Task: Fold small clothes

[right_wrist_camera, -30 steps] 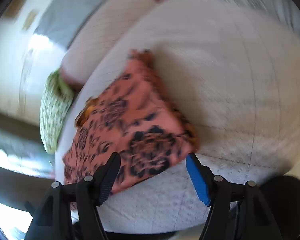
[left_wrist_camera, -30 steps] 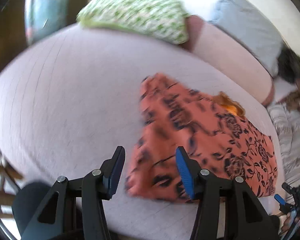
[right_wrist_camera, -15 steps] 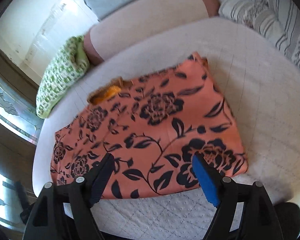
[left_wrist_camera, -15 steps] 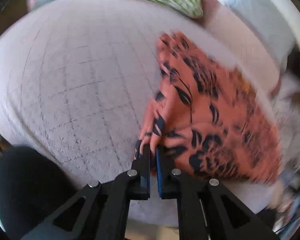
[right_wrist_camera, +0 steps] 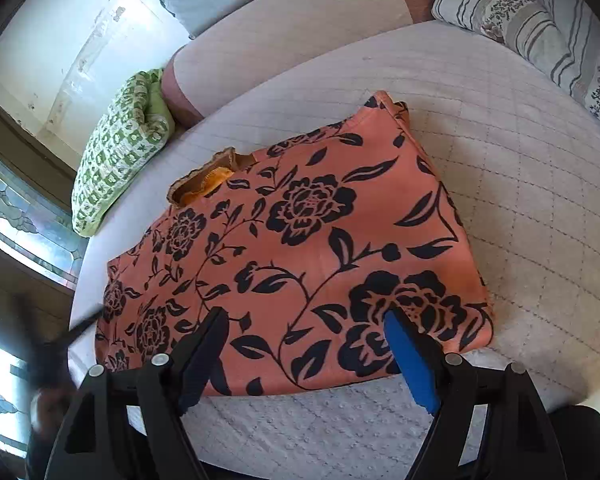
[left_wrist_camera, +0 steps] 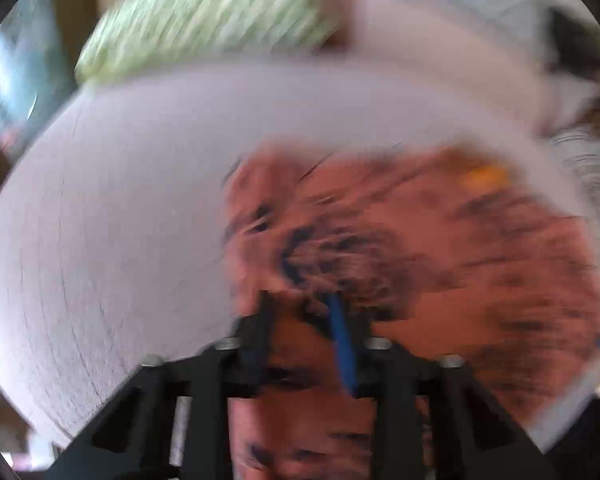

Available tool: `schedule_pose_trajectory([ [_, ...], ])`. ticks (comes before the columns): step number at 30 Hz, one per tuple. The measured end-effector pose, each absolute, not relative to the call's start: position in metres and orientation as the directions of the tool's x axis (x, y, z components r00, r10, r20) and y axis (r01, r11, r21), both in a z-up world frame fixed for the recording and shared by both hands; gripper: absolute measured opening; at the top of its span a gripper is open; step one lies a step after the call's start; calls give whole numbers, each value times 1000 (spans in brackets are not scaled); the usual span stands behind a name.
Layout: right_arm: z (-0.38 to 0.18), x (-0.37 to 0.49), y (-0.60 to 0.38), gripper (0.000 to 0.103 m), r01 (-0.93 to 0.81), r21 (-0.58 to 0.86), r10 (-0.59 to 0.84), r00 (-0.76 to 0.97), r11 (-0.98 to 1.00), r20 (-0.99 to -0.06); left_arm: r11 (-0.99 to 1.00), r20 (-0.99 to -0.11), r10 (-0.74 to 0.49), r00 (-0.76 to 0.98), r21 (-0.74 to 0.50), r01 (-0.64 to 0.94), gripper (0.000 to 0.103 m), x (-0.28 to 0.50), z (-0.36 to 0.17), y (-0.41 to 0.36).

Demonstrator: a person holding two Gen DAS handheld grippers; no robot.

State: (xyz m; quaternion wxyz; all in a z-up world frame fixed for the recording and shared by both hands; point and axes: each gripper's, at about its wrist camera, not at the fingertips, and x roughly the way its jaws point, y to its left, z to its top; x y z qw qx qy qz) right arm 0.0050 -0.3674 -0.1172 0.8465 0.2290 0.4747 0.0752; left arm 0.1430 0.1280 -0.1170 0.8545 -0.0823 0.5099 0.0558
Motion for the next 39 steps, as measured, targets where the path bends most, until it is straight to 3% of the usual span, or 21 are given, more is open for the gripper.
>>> schedule_pose_trajectory([
  [1, -117, 4, -370, 82, 92, 461, 345, 538, 883, -769, 969, -863, -30, 505, -148, -196, 20, 140, -109, 137],
  [4, -116, 0, -380, 82, 101, 462, 337, 551, 881, -763, 973, -815, -8, 580, -139, -183, 20, 129, -74, 137],
  [7, -120, 4, -391, 82, 137, 487, 341, 552, 863, -761, 976, -764, -94, 638, -198, -93, 28, 123, -57, 129],
  [9, -120, 8, -393, 82, 141, 500, 348, 560, 854, -752, 989, -809, -61, 585, -128, -73, 30, 136, -79, 120],
  [11, -125, 14, -393, 82, 138, 535, 383, 553, 833, -740, 985, -890, 13, 456, -67, -158, 35, 151, -113, 132],
  [15, -130, 10, -405, 82, 184, 582, 408, 548, 792, -730, 977, -827, -16, 562, -133, -168, 37, 133, -81, 127],
  [18, -132, -1, -418, 83, 231, 615, 420, 550, 754, -722, 990, -763, 27, 646, -70, -124, 60, 116, -58, 100],
  [19, -134, -6, -422, 83, 250, 635, 432, 552, 731, -714, 993, -756, 20, 654, -63, -102, 62, 113, -56, 89],
  [31, -175, -35, -432, 86, 485, 732, 451, 580, 478, -679, 997, -787, -27, 616, -62, -35, 63, 114, -75, 10],
  [35, -167, -18, -437, 86, 477, 744, 421, 620, 468, -662, 999, -826, -1, 564, -23, -33, 63, 122, -95, 2],
  [39, -157, -18, -438, 87, 439, 773, 391, 681, 459, -619, 997, -807, -7, 590, -48, -53, 64, 115, -86, 7],
])
